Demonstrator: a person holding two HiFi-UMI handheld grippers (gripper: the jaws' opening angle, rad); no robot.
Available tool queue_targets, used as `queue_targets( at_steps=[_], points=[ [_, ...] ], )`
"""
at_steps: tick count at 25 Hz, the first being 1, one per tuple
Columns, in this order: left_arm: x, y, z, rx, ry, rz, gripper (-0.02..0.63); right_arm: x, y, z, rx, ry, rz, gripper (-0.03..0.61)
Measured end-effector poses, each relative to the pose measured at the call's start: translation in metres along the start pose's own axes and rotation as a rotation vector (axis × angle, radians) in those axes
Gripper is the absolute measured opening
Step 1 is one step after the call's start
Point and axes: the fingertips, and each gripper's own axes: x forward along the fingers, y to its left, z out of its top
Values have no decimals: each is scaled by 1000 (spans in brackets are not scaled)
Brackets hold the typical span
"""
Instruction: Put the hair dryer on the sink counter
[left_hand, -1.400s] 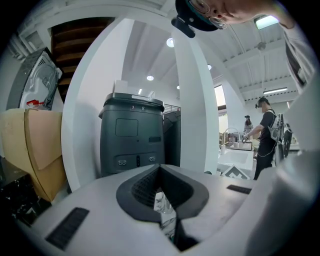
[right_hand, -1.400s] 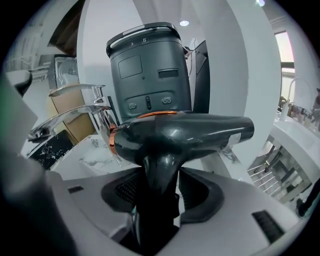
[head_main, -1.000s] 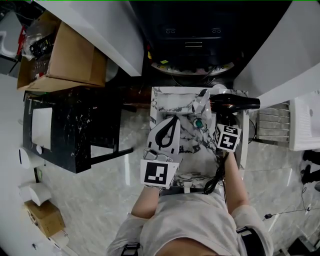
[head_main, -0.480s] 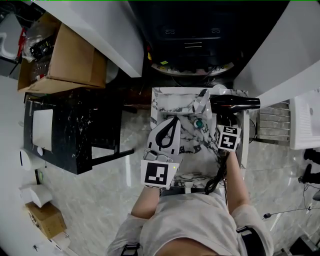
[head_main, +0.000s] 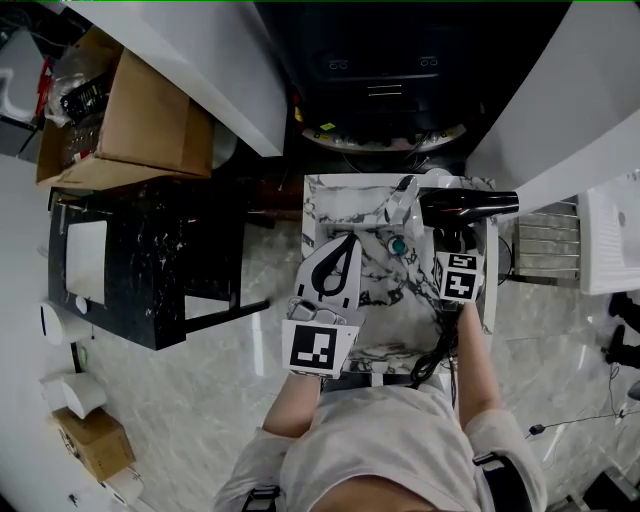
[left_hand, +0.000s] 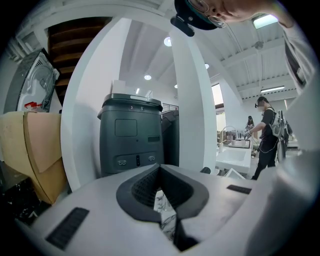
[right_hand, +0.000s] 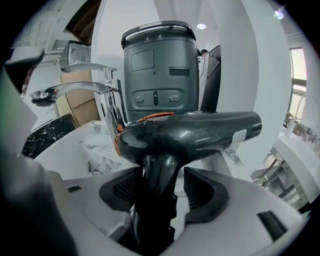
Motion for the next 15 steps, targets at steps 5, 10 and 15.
queue_targets(
  at_steps=[5,10,15],
  points=[
    [-3,-2,3,4,-8,-1,14,-13,3,6,43,-48,16,247],
    [-6,-8,7,14,-22,-18,14,-42,5,25,67,-151,17,170],
    [-10,-19,14,17,-41,-51,14,-81,11,49,25,-252,35,10]
  ],
)
